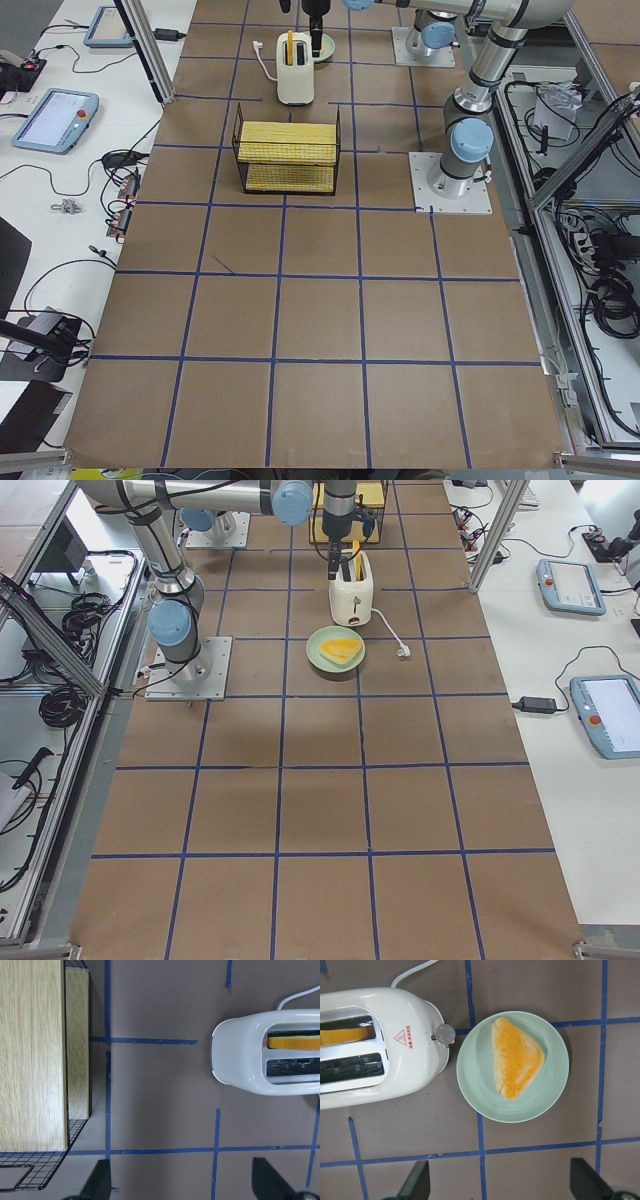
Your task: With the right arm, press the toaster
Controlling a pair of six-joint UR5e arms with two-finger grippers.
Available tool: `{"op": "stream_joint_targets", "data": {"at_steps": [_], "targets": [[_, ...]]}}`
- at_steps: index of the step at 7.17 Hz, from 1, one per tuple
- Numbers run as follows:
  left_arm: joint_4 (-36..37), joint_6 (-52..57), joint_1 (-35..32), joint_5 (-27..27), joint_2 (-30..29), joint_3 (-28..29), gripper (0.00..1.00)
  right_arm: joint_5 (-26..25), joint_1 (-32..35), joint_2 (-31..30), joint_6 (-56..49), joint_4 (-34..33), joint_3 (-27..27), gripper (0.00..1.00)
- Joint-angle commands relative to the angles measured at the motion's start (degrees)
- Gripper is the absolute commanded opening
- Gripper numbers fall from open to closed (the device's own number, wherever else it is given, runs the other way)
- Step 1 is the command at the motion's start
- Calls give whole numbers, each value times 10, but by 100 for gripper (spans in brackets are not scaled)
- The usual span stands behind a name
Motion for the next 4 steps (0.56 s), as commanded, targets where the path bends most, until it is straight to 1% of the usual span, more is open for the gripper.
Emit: {"op": "stream_joint_targets", "data": {"at_steps": [1, 3, 4], "targets": [[0, 0, 0, 0, 0, 0, 100, 0, 0, 0, 0, 0, 0, 100], [0, 0, 1, -1, 0, 0, 100, 1, 0, -3, -9, -4, 0, 100], [0, 0, 0, 0, 0, 0, 100, 2, 0, 2, -38, -21, 2, 100]]}}
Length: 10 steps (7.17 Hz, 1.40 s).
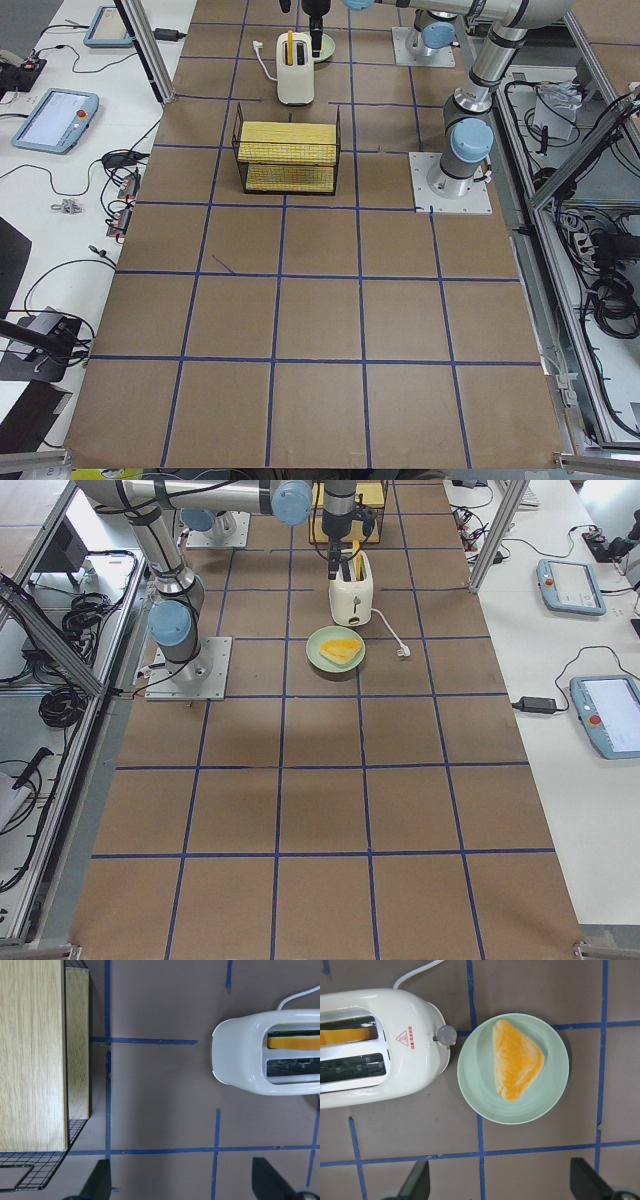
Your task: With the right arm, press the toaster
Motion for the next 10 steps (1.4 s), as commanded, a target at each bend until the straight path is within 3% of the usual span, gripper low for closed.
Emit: {"op": "stream_joint_targets", "data": {"at_steps": [1, 5, 6, 7, 8, 10], "targets": [[0, 0, -1, 0, 0, 0, 100, 5, -2, 12, -141, -40, 8, 100], [0, 0, 0, 0, 0, 0, 100, 11, -4, 60, -532, -109, 16, 94], [0, 0, -1, 0, 0, 0, 100, 12, 0, 66, -600, -125, 19, 70], [0, 0, 0, 0, 0, 0, 100, 12, 2, 80, -683, -164, 23, 57], [0, 0, -1, 0, 0, 0, 100, 12, 2, 88, -774, -191, 26, 46], [0, 0, -1, 0, 0, 0, 100, 68, 2, 132, -847, -246, 24, 28]]}}
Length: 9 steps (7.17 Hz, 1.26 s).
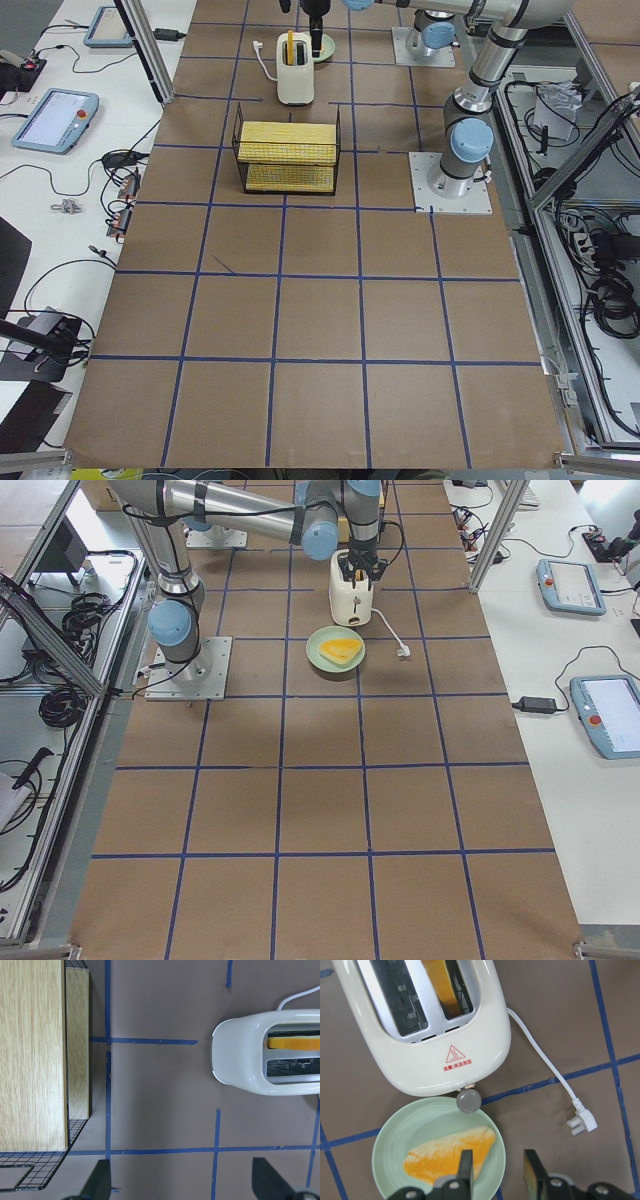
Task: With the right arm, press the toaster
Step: 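Move the right gripper over the toaster's lever beside the plate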
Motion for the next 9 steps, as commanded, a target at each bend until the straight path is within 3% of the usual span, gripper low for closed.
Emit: {"op": "stream_joint_targets", "data": {"at_steps": [1, 2, 9], "targets": [[0, 0, 0, 0, 0, 0, 100, 26, 4, 37, -48, -35, 3, 15], [0, 0, 0, 0, 0, 0, 100, 26, 5, 39, -54, -33, 4, 9], [0, 0, 1, -1, 0, 0, 100, 26, 5, 54, -118, -62, 59, 8]]}}
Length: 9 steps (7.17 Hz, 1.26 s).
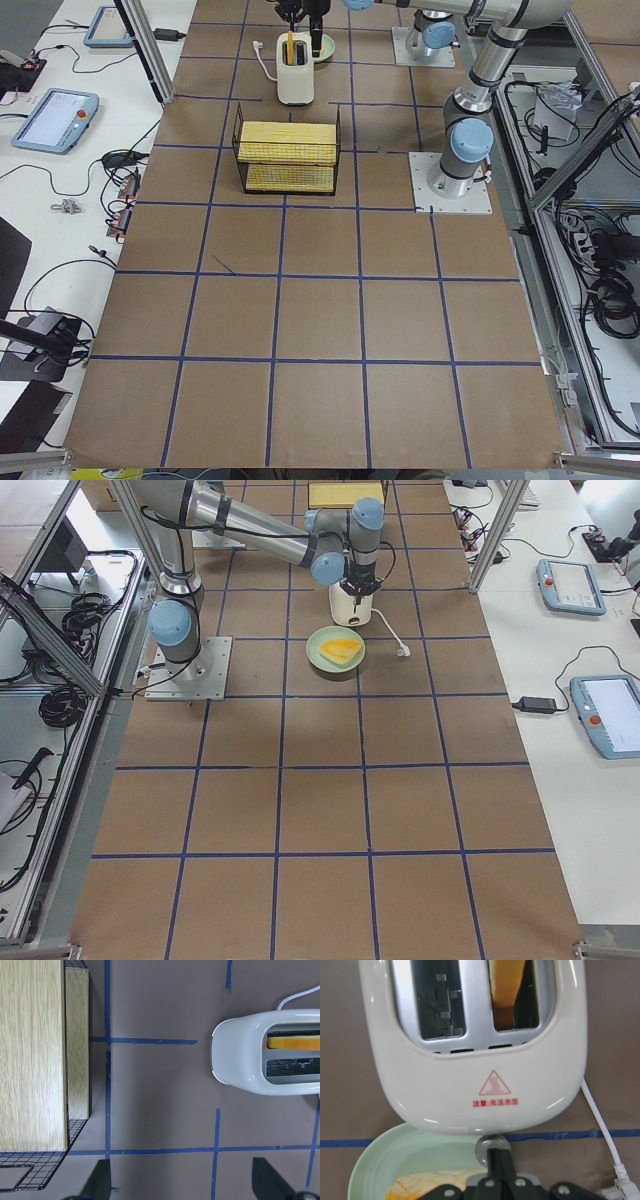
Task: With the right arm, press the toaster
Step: 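Lower the right gripper to press the toaster lever down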
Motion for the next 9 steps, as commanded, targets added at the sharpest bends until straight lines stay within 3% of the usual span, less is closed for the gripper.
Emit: {"op": "stream_joint_targets", "data": {"at_steps": [1, 4, 9], "targets": [[0, 0, 0, 0, 0, 0, 100, 1, -1, 19, -18, -45, 23, 8], [0, 0, 0, 0, 0, 0, 100, 1, -1, 31, -18, -83, 35, 8], [0, 0, 0, 0, 0, 0, 100, 6, -3, 22, -17, -81, 19, 8]]}}
